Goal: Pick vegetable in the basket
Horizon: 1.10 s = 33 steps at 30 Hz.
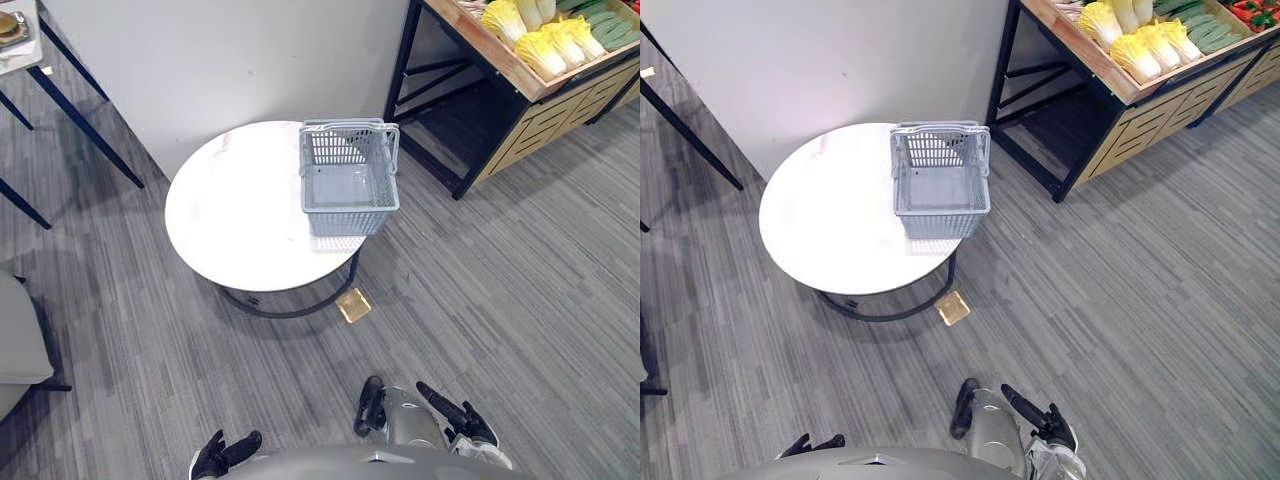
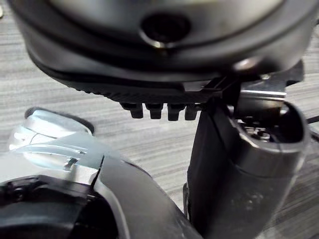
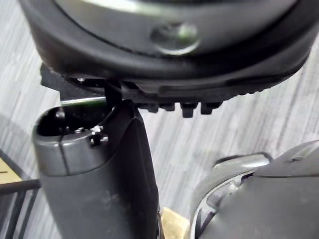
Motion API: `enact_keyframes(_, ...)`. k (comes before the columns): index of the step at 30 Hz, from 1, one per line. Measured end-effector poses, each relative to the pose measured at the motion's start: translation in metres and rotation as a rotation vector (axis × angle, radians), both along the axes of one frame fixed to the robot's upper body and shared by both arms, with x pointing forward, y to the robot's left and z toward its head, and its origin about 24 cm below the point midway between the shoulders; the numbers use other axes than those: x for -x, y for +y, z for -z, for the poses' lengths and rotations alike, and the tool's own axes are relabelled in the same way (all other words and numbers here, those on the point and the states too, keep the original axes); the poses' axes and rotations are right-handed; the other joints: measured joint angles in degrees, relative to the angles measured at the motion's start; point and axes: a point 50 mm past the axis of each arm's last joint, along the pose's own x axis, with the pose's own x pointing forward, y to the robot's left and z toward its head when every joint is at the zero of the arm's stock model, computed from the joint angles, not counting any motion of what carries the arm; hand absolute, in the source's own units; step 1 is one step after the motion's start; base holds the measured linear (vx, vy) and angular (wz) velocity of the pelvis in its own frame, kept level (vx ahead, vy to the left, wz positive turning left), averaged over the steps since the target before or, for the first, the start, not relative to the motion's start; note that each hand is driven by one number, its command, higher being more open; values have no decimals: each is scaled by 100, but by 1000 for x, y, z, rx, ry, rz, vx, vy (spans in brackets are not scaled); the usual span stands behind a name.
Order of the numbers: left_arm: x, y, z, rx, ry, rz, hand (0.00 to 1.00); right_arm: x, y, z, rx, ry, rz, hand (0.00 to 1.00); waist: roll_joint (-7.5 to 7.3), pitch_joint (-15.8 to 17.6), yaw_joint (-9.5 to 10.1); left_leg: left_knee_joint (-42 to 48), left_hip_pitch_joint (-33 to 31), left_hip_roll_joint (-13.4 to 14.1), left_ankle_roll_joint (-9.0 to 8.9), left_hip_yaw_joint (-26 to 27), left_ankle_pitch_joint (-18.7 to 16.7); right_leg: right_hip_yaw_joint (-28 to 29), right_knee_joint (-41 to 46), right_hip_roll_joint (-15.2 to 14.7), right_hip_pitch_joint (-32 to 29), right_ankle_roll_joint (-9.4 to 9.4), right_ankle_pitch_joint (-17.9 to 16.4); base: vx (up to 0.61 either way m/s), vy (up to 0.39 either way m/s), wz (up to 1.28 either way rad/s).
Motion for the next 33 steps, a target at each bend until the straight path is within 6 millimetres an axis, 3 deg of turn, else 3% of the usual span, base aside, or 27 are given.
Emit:
enact_keyframes(1,-3,1,-1,-2,-22,-26,100,1,1,0,5,12,-7,100,2,3,-8,971,-432,37,50,-270,658,-31,-301,164,375,-25,-66,361,-203,2)
enact_keyframes(2,-5,3,-2,-11,-35,-30,100,1,1,0,8,14,-17,100,-52,41,29,1525,-656,56,21,-385,750,-25,-450,244,564,-39,-86,406,-207,-12)
enact_keyframes(4,-15,3,-5,-21,-92,-8,100,1,5,2,3,20,-27,100,-35,58,119,3194,-1420,142,-36,-239,253,-14,-848,456,1176,-71,-97,259,-115,-14)
enact_keyframes(6,-22,5,-8,-35,-131,8,100,1,8,4,-4,35,-12,100,-100,87,174,3498,-1870,178,317,341,-294,73,-1263,506,1739,-30,-72,244,-92,-10)
enact_keyframes(8,-28,5,-11,-39,-164,11,100,-1,13,5,-19,36,11,100,-101,110,242,3145,-2240,183,449,703,-708,146,-1540,496,2012,44,-26,203,-4,-13)
enact_keyframes(10,-33,7,-13,-42,-188,33,100,-5,15,4,-20,32,18,100,-169,178,272,2213,-2604,-130,440,765,-1050,152,-1717,335,2197,175,-43,202,121,6)
enact_keyframes(12,-49,12,-16,-55,-208,63,100,-4,12,4,-6,36,17,100,-226,214,239,946,-2638,-520,363,801,-1056,229,-1710,168,2231,335,-139,211,207,0)
enact_keyframes(13,-62,19,-15,-55,-159,123,100,-5,13,4,-6,42,-24,100,-175,243,232,115,-2545,-617,519,964,-709,333,-1668,132,2255,483,-222,273,272,-22)
enact_keyframes(14,-66,23,-15,-58,-134,147,100,-9,18,4,-21,37,-45,100,-277,278,231,-16,-2420,-681,524,1104,-641,450,-1623,54,2295,568,-205,310,226,-36)
enact_keyframes(15,-73,33,-18,-74,-129,157,100,-12,27,5,-55,23,-64,100,-469,297,216,-282,-2252,-867,608,1309,-570,643,-1683,-53,2275,618,-177,277,151,-25)
enact_keyframes(17,-80,33,-21,-87,-167,154,100,-11,36,6,-80,28,-95,100,-695,269,134,-297,-2152,-1035,657,1555,-594,891,-1965,-240,2414,804,-37,282,152,-25)
enact_keyframes(19,-79,30,-20,-73,-164,155,100,-8,36,7,-78,39,-103,100,-742,238,137,-380,-1975,-1096,724,1671,-634,1019,-2032,-309,2527,848,11,215,127,-28)
enact_keyframes(25,-43,26,-8,-44,-53,93,100,-2,30,8,-62,59,-87,100,-577,71,114,-1192,-1261,-1190,753,2059,-659,1240,-1918,-387,2602,929,79,154,37,-28)
enact_keyframes(27,-32,22,-5,-28,-21,82,100,1,27,8,-59,70,-76,100,-491,31,108,-1442,-1054,-1175,749,2103,-651,1231,-1435,-350,2439,935,74,82,39,-11)
enact_keyframes(29,-23,20,-3,-17,6,77,100,5,22,8,-51,75,-49,100,-420,-7,100,-1663,-804,-1165,747,2083,-616,1219,-279,-416,2023,1035,2,77,58,9)
enact_keyframes(30,-21,21,-3,-17,12,79,100,6,20,8,-46,75,-45,100,-499,2,70,-1742,-640,-1257,753,1976,-620,1243,755,-577,1672,1066,-8,90,37,52)
enact_keyframes(31,-19,26,-4,-30,18,89,100,10,22,9,-52,85,-42,100,-635,10,11,-1792,-472,-1362,804,1765,-651,1280,1667,-806,1402,1268,149,91,12,73)
enact_keyframes(32,-18,29,-4,-35,23,90,100,14,22,10,-51,93,-37,100,-648,17,-56,-1788,-416,-1378,831,1651,-674,1350,2000,-859,1270,1235,66,123,-55,94)
enact_keyframes(33,-17,29,-4,-40,27,86,100,19,22,11,-56,104,-34,100,-686,10,-68,-1787,-324,-1372,859,1456,-712,1488,2253,-879,1146,1106,-347,112,-75,93)
